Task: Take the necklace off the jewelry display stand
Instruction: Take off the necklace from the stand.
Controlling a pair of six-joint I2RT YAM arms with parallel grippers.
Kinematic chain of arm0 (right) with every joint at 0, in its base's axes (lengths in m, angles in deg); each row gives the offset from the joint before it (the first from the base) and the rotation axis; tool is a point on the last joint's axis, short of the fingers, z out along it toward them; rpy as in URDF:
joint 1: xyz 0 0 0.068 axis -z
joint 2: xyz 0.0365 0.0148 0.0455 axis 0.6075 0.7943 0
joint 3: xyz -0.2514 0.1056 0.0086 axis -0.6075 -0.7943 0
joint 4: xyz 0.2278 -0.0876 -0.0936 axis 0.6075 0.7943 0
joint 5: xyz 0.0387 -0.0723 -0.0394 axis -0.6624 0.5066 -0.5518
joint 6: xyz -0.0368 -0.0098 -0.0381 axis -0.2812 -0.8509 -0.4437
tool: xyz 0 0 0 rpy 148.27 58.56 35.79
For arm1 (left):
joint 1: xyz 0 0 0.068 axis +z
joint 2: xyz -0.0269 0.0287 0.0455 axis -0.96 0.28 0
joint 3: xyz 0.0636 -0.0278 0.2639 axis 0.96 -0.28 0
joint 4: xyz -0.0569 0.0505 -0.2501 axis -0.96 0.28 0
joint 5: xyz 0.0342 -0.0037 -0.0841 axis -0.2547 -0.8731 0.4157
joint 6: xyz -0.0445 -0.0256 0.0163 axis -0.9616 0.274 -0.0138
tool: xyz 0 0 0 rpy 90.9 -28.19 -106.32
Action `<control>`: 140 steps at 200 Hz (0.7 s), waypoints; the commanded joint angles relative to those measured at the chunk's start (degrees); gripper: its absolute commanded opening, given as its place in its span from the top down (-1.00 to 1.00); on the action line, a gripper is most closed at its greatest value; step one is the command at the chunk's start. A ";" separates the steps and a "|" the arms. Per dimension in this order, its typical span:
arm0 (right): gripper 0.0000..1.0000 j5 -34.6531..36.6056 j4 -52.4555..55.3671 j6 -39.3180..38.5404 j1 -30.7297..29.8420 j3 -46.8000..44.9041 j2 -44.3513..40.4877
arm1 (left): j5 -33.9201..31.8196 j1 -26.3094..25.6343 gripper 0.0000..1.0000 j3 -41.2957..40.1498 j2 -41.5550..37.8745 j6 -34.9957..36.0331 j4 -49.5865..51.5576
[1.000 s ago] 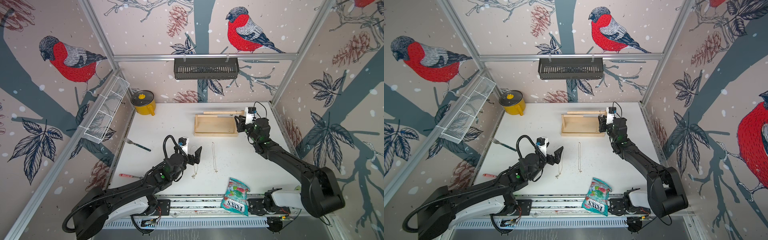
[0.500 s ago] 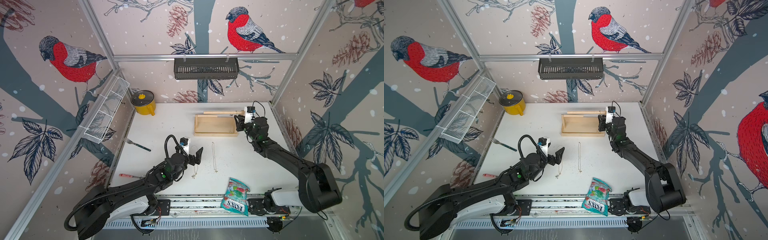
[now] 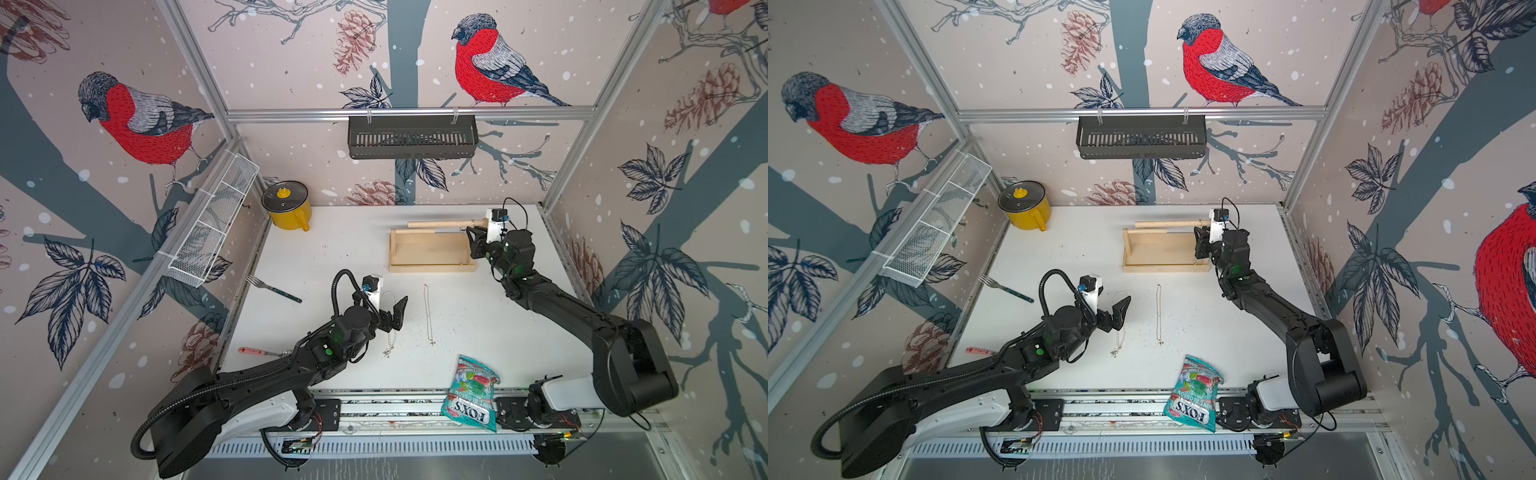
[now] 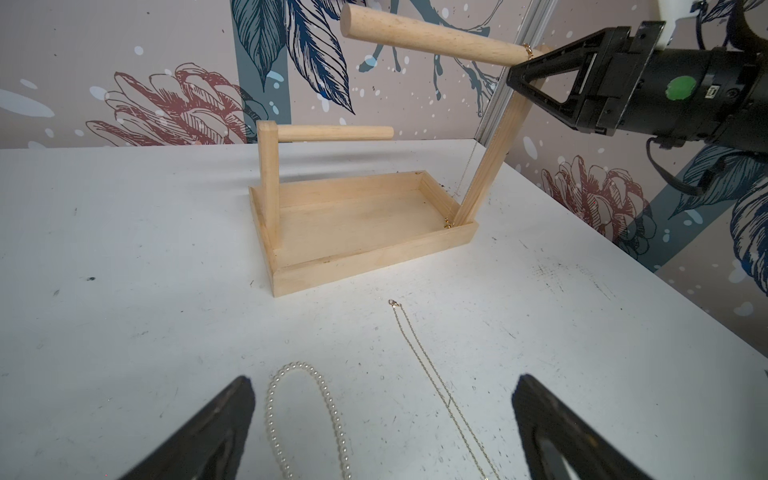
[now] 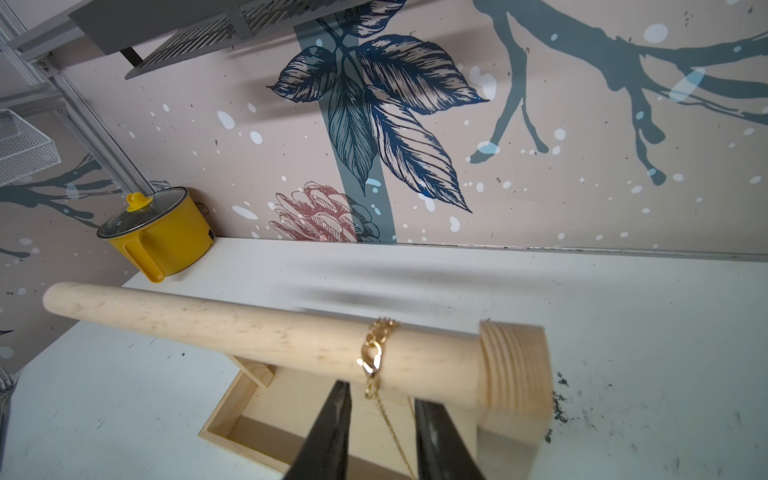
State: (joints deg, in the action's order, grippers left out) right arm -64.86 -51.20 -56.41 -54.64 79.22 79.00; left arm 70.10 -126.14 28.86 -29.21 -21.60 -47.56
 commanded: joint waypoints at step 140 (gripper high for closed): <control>0.93 2.18 2.54 -2.94 -0.91 4.67 2.33 | 3.34 2.25 -0.94 3.03 5.86 -2.34 -2.85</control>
State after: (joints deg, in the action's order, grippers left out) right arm -63.27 -48.69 -58.13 -55.30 83.07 81.27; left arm 72.60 -125.57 31.13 -24.49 -21.73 -47.96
